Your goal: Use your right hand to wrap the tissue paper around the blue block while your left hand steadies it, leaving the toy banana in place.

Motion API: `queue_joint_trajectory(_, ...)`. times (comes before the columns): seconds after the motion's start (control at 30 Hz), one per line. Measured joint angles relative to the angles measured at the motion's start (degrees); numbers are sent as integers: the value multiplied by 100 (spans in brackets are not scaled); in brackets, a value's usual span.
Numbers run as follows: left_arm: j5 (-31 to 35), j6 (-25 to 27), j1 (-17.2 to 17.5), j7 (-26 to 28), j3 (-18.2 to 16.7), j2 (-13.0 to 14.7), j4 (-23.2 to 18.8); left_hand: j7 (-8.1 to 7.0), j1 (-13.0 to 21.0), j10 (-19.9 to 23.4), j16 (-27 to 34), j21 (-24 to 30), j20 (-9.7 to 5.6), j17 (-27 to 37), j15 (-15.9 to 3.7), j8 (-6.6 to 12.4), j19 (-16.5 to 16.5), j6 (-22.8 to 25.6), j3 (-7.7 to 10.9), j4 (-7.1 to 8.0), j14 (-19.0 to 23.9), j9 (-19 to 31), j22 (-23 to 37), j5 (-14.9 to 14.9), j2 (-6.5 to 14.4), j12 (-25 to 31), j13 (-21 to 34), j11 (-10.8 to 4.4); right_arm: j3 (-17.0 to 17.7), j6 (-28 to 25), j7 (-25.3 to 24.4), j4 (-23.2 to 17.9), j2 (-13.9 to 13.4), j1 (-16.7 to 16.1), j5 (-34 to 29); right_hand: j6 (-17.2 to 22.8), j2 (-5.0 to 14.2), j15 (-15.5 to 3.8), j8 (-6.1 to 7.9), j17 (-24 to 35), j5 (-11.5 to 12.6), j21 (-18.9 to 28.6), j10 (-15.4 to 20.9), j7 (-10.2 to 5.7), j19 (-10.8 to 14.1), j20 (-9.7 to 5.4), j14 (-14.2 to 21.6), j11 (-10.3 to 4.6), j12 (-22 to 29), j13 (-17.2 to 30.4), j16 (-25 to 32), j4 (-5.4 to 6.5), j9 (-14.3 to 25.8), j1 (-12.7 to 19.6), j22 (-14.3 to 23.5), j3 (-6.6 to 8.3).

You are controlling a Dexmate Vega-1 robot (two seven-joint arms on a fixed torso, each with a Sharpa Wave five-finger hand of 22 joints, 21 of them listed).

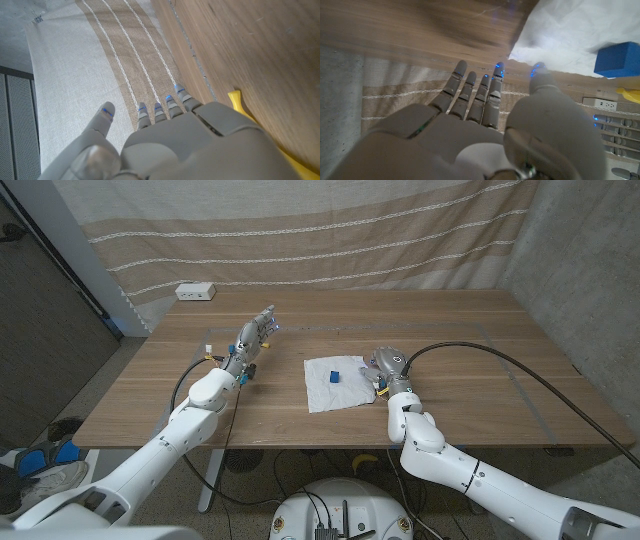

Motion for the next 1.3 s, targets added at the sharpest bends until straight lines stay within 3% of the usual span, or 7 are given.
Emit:
queue_joint_trajectory(0.07,7,5,8,25,0,3,-15,0,0,0,0,0,0,0,0,0,0,0,0,0,0,0,0,0,0,0,0,0,-39,-34,12,19,-11,33,0,20,-59,0,2,0,0,0,0,20,0,0,0,0,0,0,0,-18,0,-61,0,-18)
queue_joint_trajectory(0.4,30,23,53,83,-10,27,-89,0,0,0,0,0,0,0,0,0,0,0,0,0,0,0,0,-22,0,0,0,0,-167,-86,41,129,-61,135,69,147,-5,0,76,1,0,-44,0,-4,0,0,1,0,0,0,0,-65,0,-110,0,2)
queue_joint_trajectory(0.53,33,27,80,97,-20,44,-133,0,0,0,0,0,0,0,0,0,0,0,0,0,0,0,0,-22,0,0,0,0,-207,-64,51,177,-72,177,113,255,137,0,124,17,1,-45,34,-31,1,-3,1,-34,0,1,0,-153,28,159,1,89)
queue_joint_trajectory(0.63,34,32,103,117,-30,58,-162,0,0,0,0,0,0,0,0,0,0,0,0,0,0,0,0,-22,0,0,0,0,-235,-23,42,219,-84,207,125,375,242,0,181,42,7,-77,55,-61,11,-98,1,-54,0,1,0,-258,23,417,10,195)
queue_joint_trajectory(0.83,35,46,126,130,-42,71,-188,0,0,0,0,0,0,1,0,0,-1,0,0,0,0,0,0,-22,0,0,0,0,-272,207,-91,370,-100,241,170,805,343,0,423,71,53,-99,267,-128,51,-259,44,-266,67,11,68,-415,109,1050,15,352)
queue_joint_trajectory(1.03,30,55,145,151,-57,79,-195,0,0,0,0,0,-1,1,0,0,-1,0,24,-24,0,0,0,-22,0,0,0,0,-270,613,-303,536,-111,243,245,1161,313,10,716,70,72,-118,462,-93,103,-311,97,-397,140,16,88,-388,119,1370,15,438)
queue_joint_trajectory(1.3,11,75,163,169,-76,87,-197,0,0,0,0,0,-1,1,0,0,-1,0,24,-24,0,0,0,-22,0,0,0,0,-205,1203,-747,834,-72,204,324,1333,319,5,855,63,115,-121,729,-144,179,-386,254,-461,250,68,88,-332,380,1526,14,493)
